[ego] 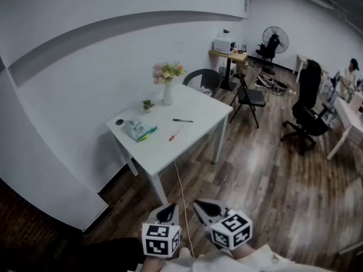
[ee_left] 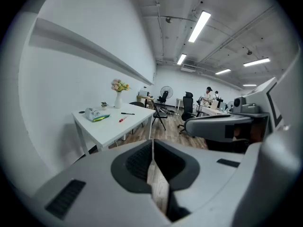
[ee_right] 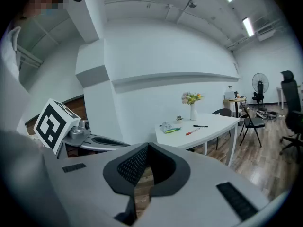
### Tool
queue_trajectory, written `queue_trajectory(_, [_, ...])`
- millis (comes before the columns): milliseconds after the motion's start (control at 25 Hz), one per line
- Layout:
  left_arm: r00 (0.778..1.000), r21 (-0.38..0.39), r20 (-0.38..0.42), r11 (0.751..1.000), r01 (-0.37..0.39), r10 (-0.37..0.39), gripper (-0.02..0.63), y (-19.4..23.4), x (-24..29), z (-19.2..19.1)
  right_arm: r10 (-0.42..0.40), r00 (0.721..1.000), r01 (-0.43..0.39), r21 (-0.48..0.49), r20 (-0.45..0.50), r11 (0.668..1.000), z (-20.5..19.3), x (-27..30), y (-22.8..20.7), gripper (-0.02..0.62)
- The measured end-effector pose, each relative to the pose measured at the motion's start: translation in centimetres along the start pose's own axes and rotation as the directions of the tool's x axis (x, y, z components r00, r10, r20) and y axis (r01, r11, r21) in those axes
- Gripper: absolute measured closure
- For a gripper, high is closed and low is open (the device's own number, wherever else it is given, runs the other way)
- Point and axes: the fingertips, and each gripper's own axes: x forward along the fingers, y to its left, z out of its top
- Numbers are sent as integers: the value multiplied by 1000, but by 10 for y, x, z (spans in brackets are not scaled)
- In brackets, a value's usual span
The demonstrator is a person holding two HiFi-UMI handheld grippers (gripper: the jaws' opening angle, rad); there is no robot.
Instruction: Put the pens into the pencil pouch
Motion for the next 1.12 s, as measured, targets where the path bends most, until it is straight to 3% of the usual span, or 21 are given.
queue_trajectory(560, [1000, -19, -18, 1000, -9, 9, 598, 3, 9, -4, -3, 999, 2, -14, -34, 1000, -7, 2, -8, 589])
queue_trajectory(840, [995, -3, 90, 999, 31, -31, 597, -4, 8, 15, 9, 999, -7, -63, 33, 998, 5, 3, -7, 588])
queue_trajectory(1120, [993, 10, 114, 1000, -2, 0, 597, -2, 21, 32, -29, 998, 34, -81, 60, 996, 23, 5, -28, 586])
